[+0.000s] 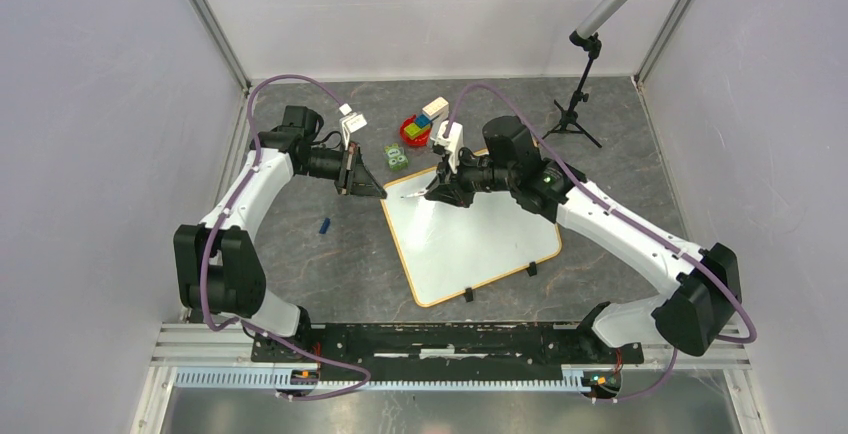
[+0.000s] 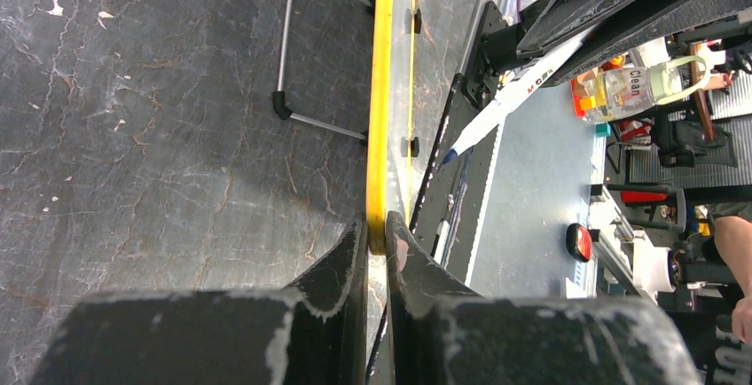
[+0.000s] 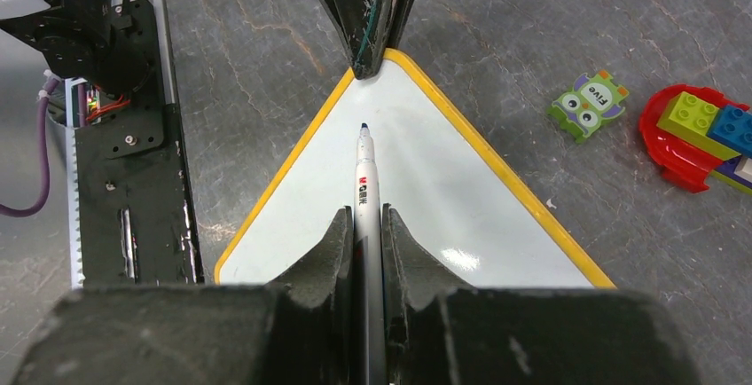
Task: Write a sentence on the whiteboard
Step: Hold the whiteboard on the whiteboard stand, then write a sentence on the whiteboard.
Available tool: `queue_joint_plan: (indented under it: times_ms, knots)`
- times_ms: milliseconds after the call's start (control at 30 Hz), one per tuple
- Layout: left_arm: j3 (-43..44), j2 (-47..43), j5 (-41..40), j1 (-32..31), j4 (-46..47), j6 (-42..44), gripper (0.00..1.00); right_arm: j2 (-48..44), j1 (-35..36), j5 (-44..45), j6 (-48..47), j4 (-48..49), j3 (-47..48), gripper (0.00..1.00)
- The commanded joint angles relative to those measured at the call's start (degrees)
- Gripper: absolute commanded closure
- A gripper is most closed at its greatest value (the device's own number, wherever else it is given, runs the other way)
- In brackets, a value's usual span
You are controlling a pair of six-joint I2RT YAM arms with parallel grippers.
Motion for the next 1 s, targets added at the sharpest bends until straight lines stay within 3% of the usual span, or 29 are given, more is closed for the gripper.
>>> queue_joint_plan:
  times_ms: [0,967]
  knots:
    - [0.0,0.1,1.4,-0.6,1.2,-0.5,0.97,0.6,0.3,0.2,1.0,2.1,3.1,1.0]
    - [0.1,0.1,0.1,-1.7,1.2,-0.2,0.98,2.9,1.6,5.0,0.1,0.5,4.9,1.0]
